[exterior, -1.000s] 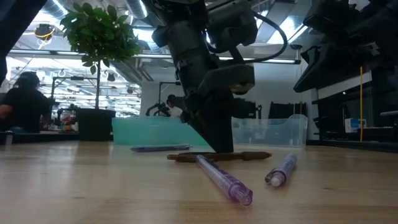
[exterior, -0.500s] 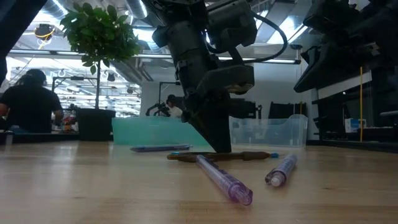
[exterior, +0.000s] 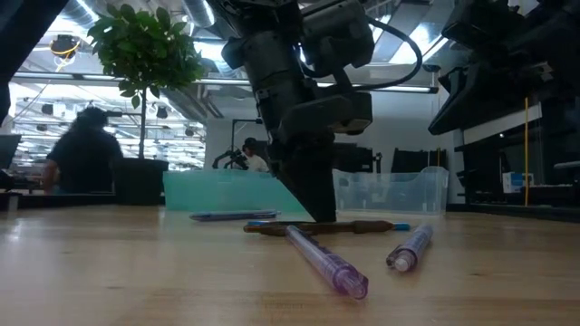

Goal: Sort pens & pencils
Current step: Put the blue pencil into the blue bin

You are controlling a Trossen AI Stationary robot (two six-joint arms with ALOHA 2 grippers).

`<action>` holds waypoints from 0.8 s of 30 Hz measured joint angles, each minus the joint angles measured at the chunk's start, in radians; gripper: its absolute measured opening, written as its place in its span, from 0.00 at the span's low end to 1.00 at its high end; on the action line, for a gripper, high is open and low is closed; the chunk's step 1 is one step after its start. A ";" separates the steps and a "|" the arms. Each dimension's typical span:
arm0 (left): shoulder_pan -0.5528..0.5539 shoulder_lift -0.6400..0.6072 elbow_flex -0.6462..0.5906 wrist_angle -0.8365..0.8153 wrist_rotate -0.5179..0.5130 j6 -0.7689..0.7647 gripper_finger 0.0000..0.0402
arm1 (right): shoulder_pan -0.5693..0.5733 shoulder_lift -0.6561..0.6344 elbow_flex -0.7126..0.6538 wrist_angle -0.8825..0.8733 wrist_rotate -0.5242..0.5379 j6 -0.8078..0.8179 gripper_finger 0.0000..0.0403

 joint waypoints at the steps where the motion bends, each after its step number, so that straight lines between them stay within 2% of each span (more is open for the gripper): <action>1: 0.000 -0.002 0.000 0.000 0.000 0.007 0.03 | 0.000 0.000 0.000 0.000 0.000 0.000 0.09; 12: -0.007 -0.079 -0.016 -0.067 0.001 0.072 0.02 | 0.000 -0.001 -0.015 0.005 -0.001 0.018 0.09; 24: -0.021 -0.168 -0.011 -0.123 -0.076 0.105 0.02 | -0.001 0.000 -0.067 0.014 -0.005 0.050 0.09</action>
